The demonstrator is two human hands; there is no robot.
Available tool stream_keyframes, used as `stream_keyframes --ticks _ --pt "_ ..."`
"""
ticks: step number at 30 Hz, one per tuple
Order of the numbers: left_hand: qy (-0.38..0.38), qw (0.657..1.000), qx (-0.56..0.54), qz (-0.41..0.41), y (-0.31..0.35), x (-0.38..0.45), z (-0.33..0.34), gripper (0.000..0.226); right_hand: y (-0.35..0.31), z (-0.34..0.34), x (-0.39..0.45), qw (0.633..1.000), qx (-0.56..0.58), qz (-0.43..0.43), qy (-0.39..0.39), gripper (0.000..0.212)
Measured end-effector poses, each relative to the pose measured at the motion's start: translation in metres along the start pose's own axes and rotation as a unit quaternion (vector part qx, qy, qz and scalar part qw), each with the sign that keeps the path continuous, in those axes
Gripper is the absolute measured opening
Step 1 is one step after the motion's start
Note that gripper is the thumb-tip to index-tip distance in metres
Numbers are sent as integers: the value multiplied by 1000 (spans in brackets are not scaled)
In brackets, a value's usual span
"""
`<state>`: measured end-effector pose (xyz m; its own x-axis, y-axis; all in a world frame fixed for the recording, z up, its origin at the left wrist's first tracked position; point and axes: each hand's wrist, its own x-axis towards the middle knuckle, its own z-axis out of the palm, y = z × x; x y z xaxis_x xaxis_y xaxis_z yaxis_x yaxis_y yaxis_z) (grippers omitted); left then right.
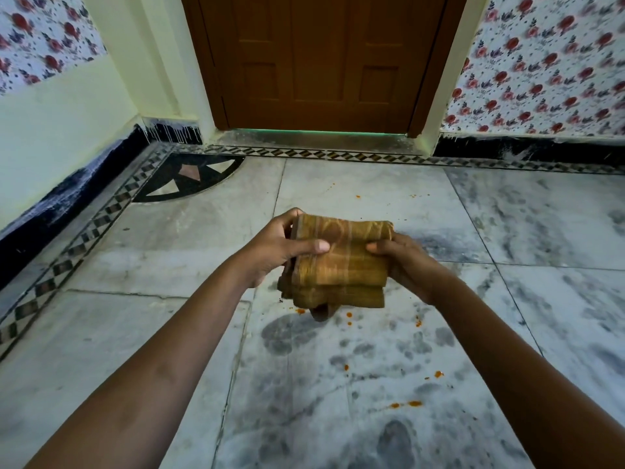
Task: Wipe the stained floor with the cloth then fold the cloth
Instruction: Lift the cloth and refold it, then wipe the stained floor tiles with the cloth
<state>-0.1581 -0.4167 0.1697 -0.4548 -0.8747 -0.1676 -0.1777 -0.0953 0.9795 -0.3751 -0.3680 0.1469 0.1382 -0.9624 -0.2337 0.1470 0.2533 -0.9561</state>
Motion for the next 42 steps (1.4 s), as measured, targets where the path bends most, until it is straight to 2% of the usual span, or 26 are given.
stream_keyframes --ticks 3,5,7,9,11,13,19,21,24,27,30,31,33,35,37,38,40,42 --pt "40 992 -113 -45 6 0 0 35 13 17 4 983 179 34 -23 59" --pt "63 985 -146 -69 6 -1 -2 33 21 28 4 972 223 52 -58 79" --pt "76 981 -157 -88 4 -3 -6 33 25 36 6 967 231 78 -77 87" --pt "87 985 -118 -96 -1 -3 -10 36 28 41 7 966 228 107 -59 80" --pt "96 988 -79 -94 -10 1 -11 37 34 39 11 963 237 126 -25 53" --pt "109 988 -56 -96 -23 10 -13 34 41 35 12 961 243 133 8 39" --pt "212 961 -53 -169 -94 69 -22 5 69 -9 39 945 271 118 140 29" --pt "247 953 5 -174 -118 96 -25 4 73 -24 56 941 270 103 175 34" --pt "254 938 183 -153 -146 138 -31 15 73 -44 85 940 254 92 209 39" --pt "214 888 395 -102 -170 177 -44 34 73 -61 119 942 226 62 241 42" --pt "140 782 596 -117 -194 217 -62 53 69 -77 157 938 184 36 290 45" --pt "125 765 615 -140 -202 225 -66 56 67 -81 168 937 163 31 309 46" --pt "127 774 597 -168 -222 234 -69 59 65 -89 192 936 116 12 332 40" --pt "170 792 569 -139 -241 233 -67 59 62 -88 214 936 58 -28 346 16" --pt "206 787 574 -95 -249 229 -65 59 62 -85 238 921 -34 -75 382 8" --pt "208 787 574 -87 -249 229 -66 60 65 -83 251 908 -93 -90 400 9" --pt "217 789 568 -83 -248 230 -67 66 75 -79 278 881 -203 -84 419 30" --pt "224 791 564 -80 -247 229 -66 71 92 -69 293 864 -311 -47 393 40"
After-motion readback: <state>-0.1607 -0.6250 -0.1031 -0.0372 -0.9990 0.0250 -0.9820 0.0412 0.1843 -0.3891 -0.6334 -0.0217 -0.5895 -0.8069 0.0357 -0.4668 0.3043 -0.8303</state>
